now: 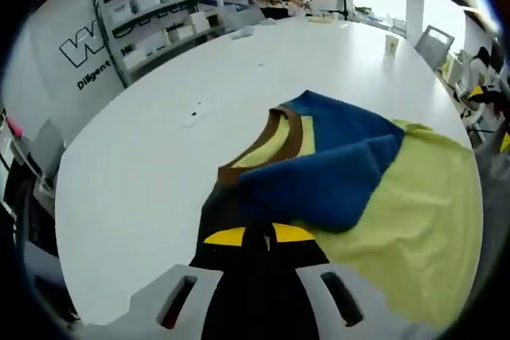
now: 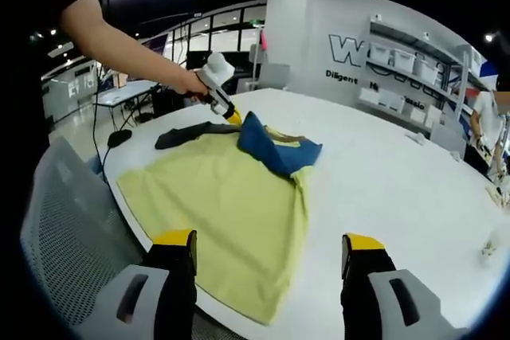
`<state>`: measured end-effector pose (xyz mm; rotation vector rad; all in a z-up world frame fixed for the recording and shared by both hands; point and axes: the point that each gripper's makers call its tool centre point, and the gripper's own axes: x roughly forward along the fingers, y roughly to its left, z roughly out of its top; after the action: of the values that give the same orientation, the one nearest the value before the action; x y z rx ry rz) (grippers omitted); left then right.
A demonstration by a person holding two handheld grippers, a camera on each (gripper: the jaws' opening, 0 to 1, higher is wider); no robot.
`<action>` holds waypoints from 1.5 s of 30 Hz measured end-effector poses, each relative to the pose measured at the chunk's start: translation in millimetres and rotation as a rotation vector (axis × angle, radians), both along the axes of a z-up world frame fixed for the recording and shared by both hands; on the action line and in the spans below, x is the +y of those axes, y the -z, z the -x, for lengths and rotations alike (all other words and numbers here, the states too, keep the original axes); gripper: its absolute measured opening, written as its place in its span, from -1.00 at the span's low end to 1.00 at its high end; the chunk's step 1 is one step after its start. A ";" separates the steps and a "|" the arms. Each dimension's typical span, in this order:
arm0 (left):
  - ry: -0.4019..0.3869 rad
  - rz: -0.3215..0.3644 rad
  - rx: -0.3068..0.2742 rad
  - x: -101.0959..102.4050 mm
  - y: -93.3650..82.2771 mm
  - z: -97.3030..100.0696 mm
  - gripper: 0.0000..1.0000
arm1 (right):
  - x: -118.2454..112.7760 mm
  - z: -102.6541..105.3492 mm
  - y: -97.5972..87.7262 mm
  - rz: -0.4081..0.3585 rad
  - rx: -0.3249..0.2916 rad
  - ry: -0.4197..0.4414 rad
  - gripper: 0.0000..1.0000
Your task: Fold the garment on the visible template until the final outline fits inside the template.
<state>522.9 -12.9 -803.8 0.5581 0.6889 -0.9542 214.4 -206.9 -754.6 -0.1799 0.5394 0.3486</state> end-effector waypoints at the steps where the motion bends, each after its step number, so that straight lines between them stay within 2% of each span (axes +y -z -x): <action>1: -0.001 0.001 0.004 -1.6 1.5 -0.7 -0.72 | -0.3 -0.1 0.2 -0.002 0.002 0.002 0.45; 4: -0.007 0.016 0.036 -5.9 6.3 0.3 -0.65 | -1.0 -0.5 0.8 -0.002 0.004 0.004 0.44; 9: 0.001 0.046 0.049 -13.3 4.5 3.6 -0.58 | -2.9 -0.6 1.8 0.004 0.006 0.011 0.44; 12: -0.005 0.033 0.039 -11.6 6.6 -0.5 -0.62 | -2.9 -0.8 2.7 0.007 0.010 0.011 0.42; 17: -0.018 0.052 0.042 -13.2 8.2 -4.6 -0.78 | -3.4 -0.7 3.7 0.013 0.014 0.011 0.41; 22: -0.059 0.099 0.053 -17.5 5.6 -12.3 -0.76 | -3.5 -0.5 5.1 0.015 0.020 0.012 0.40; 31: -0.069 0.103 0.059 -22.7 15.0 -15.9 -0.91 | -4.6 -0.4 6.7 0.023 0.029 0.015 0.37; 38: -0.074 0.099 0.041 -23.6 13.1 -16.5 -0.93 | -5.5 -0.9 9.6 0.031 0.038 0.014 0.35; 45: -0.106 0.121 0.070 -8.5 -0.6 -6.6 -0.93 | -6.5 -2.9 9.4 0.038 0.028 0.012 0.34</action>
<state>529.5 -21.4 -803.2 0.3797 0.7116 -0.9132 217.3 -213.4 -764.0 -0.2088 0.5748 0.3298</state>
